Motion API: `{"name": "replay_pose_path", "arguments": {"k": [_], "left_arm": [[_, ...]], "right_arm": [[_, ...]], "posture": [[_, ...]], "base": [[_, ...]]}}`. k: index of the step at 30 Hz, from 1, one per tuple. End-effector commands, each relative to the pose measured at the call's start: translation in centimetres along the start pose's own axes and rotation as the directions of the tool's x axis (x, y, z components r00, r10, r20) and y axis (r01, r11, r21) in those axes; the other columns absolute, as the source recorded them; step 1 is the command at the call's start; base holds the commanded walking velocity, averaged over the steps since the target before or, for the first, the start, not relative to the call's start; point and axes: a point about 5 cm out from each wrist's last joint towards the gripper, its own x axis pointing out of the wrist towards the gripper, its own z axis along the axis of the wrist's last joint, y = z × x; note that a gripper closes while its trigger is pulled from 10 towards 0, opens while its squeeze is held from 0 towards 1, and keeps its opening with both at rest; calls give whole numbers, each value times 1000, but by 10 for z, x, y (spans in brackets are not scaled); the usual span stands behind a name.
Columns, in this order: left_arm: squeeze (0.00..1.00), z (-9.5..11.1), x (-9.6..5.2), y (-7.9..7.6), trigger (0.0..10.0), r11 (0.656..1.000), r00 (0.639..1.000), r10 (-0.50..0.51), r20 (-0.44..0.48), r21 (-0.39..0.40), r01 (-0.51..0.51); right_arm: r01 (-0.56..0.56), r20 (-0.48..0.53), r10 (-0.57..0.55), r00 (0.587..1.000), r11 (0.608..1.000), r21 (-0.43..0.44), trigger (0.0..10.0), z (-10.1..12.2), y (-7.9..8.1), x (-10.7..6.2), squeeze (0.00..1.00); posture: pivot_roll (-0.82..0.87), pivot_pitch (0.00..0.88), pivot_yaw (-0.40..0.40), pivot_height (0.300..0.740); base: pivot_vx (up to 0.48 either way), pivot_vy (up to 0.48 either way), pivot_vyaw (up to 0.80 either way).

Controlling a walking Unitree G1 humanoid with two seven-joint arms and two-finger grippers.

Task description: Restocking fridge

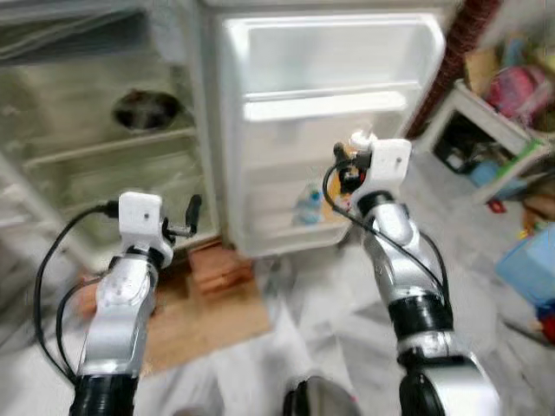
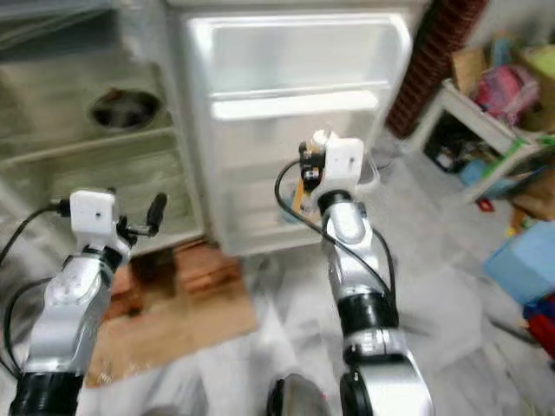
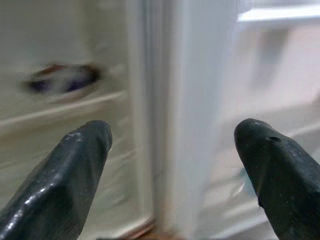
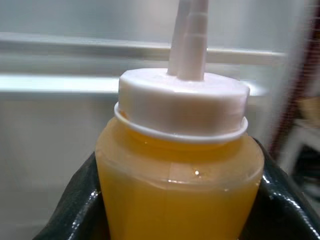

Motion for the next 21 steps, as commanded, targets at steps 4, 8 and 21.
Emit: {"name": "replay_pose_path", "arguments": {"k": [4, 8, 21], "left_arm": [[0, -1, -3, 2, 10000, 1000, 1000, 5, -11, 13, -5], [0, -1, -3, 5, 10000, 998, 998, 57, -21, 29, -57], [0, 1, -5, 8, 10000, 995, 997, 67, -26, 77, -65]], "right_arm": [[-3, 28, 2, 1000, 1000, 4, 10000, 9, -1, 4, 0], [-7, 23, 7, 1000, 1000, 2, 10000, 8, 0, 5, 0], [-15, 17, 15, 1000, 1000, 7, 10000, 5, 3, 3, 0]], "posture": [[47, 110, -75, 740], [50, 111, -75, 740], [58, 110, -70, 740]], "base": [[441, 0, 0], [209, 0, 0], [0, 0, 0]]}}
